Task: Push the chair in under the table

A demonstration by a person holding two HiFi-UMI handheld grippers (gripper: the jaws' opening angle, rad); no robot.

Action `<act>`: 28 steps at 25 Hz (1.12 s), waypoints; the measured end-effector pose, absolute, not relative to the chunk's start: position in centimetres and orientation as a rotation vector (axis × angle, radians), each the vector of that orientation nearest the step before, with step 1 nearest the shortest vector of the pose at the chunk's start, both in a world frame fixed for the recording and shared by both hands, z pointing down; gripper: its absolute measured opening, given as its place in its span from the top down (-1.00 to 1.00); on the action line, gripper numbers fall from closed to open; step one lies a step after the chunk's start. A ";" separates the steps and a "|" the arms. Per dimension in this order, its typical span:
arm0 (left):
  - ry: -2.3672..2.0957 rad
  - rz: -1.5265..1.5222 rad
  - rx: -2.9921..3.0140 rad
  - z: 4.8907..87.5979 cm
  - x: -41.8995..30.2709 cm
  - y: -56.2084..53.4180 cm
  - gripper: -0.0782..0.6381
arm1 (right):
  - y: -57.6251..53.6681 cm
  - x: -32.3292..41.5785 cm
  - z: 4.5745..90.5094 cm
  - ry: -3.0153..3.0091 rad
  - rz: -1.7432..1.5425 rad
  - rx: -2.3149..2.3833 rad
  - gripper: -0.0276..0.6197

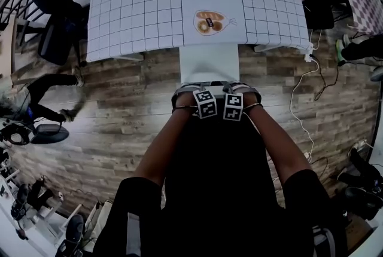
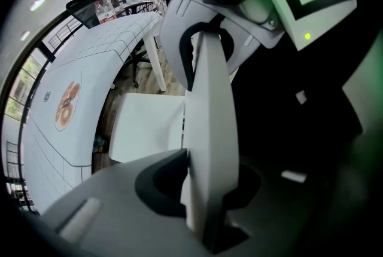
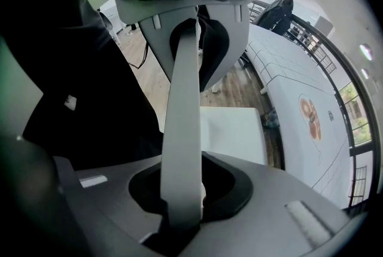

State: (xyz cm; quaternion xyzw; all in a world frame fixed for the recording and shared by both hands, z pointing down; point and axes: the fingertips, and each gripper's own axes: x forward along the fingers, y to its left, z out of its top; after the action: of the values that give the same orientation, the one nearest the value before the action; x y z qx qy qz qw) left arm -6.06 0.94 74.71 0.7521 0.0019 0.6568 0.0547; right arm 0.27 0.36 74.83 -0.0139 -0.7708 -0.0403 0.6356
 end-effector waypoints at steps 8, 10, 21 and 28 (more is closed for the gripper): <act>0.022 1.991 2.273 74.6 -5.7 -2.2 0.52 | -2.9 0.7 74.7 -1.759 -0.084 -0.045 0.69; 0.026 1.998 2.270 74.7 -5.6 -3.1 0.52 | -3.9 0.6 74.7 -1.761 -0.089 -0.045 0.69; -0.006 1.998 2.249 74.6 -5.7 -8.8 0.52 | -9.5 0.7 74.7 -1.760 -0.075 -0.061 0.67; -0.039 1.995 2.218 74.7 -5.9 -11.8 0.52 | -12.6 0.5 74.7 -1.770 -0.091 -0.061 0.67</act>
State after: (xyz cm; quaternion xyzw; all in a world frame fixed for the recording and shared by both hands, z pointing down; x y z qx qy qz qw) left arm -5.89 -11.84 74.71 0.7411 -0.0129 0.6666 0.0787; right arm 0.45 -12.58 74.73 -0.0267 -0.7734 -0.0397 0.6321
